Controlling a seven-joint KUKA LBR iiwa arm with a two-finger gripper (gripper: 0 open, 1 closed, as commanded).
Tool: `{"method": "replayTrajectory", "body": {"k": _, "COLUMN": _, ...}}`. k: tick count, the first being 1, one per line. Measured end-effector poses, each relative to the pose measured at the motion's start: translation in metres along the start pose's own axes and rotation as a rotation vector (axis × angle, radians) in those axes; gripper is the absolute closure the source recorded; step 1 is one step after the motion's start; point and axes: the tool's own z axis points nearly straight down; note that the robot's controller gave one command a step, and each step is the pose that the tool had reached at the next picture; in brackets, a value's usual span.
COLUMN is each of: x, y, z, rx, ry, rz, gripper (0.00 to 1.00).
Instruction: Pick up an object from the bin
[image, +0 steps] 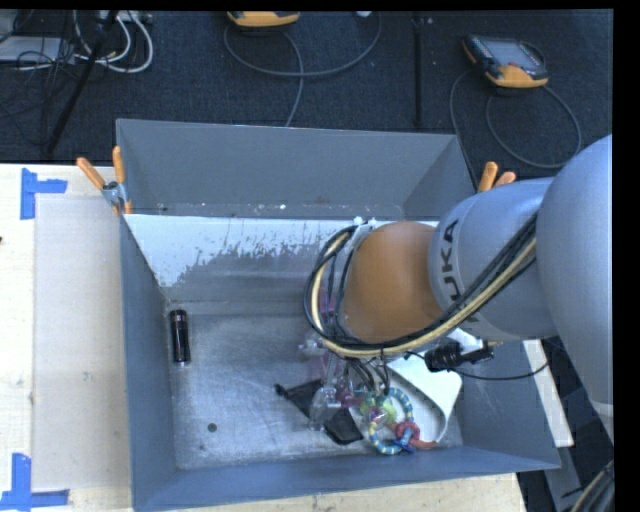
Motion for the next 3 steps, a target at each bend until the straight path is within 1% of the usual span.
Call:
{"method": "replayTrajectory", "body": {"k": 1, "x": 0.0141, "y": -0.0103, "z": 0.0249, "rx": -0.004, "ry": -0.004, "rz": 0.223, "gripper": 1.0}}
{"method": "replayTrajectory", "body": {"k": 3, "x": 0.0145, "y": -0.0103, "z": 0.0223, "rx": -0.003, "ry": -0.001, "rz": 0.223, "gripper": 1.0}}
